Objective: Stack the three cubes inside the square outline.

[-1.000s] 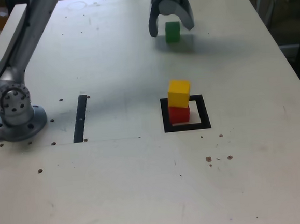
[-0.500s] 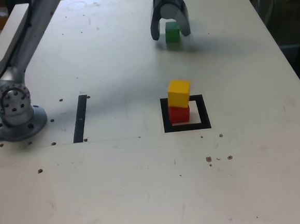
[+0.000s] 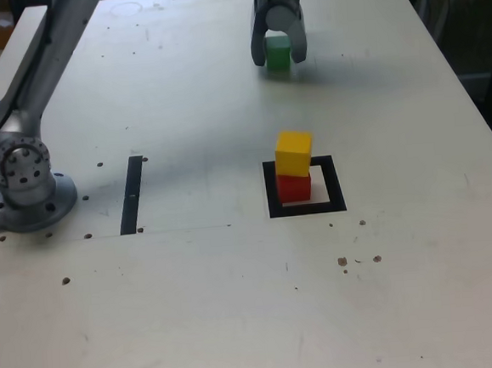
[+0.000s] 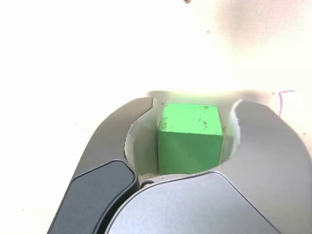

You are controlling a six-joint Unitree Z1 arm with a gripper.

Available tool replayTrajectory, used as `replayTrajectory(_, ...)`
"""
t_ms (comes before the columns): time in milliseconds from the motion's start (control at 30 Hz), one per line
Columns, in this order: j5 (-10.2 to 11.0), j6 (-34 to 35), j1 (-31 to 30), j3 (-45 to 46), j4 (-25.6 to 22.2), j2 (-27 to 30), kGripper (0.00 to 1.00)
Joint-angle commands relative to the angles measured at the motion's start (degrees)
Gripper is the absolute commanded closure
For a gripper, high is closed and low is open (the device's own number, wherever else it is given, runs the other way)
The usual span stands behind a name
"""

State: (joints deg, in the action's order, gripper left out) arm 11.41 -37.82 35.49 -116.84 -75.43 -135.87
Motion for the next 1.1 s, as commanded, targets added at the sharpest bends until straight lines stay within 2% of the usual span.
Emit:
replayTrajectory(0, -0.5, 0.1, 0.1, 0.5, 0.3, -0.1, 0.70)
replayTrajectory(400, -2.3, 0.1, -0.1, 0.3, -1.1, 2.9, 0.78)
replayTrajectory(733, -2.2, 1.4, -3.7, 0.0, -7.8, 14.9, 0.78)
replayTrajectory(933, -1.8, 4.0, -9.3, 3.4, -11.5, 20.5, 0.78)
replayTrajectory(1067, -1.9, 7.6, -14.1, 8.5, -11.9, 24.9, 0.78)
